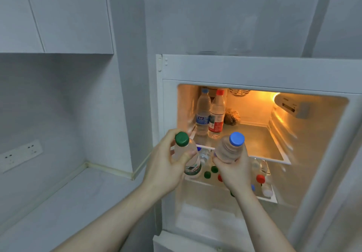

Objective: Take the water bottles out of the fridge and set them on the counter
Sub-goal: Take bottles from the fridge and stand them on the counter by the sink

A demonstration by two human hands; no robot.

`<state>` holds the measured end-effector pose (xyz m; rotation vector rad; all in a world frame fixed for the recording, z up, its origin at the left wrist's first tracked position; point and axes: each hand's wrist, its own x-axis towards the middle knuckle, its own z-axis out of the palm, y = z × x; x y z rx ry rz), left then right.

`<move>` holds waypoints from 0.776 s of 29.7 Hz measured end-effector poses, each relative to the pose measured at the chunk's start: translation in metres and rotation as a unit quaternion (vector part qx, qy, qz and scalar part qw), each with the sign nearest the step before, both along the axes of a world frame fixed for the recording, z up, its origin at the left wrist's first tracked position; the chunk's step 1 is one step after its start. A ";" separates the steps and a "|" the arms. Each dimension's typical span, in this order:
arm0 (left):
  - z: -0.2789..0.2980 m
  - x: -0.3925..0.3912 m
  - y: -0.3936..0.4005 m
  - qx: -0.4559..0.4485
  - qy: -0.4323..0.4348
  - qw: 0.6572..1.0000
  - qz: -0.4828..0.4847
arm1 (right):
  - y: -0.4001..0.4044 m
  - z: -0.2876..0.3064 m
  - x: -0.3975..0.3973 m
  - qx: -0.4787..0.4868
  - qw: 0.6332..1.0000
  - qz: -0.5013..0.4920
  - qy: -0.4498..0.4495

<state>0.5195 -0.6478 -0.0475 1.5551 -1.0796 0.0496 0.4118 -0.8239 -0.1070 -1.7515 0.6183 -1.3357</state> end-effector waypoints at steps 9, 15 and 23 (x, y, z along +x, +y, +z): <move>-0.035 -0.040 0.161 0.093 0.047 0.992 0.073 | 0.147 -0.018 -0.048 0.049 0.977 0.180 0.099; -0.065 -0.076 0.256 0.115 0.097 0.979 0.134 | 0.223 -0.043 -0.067 0.062 0.939 0.293 0.171; -0.092 -0.096 0.337 0.122 0.136 0.953 0.241 | 0.290 -0.061 -0.036 0.040 0.882 0.401 0.243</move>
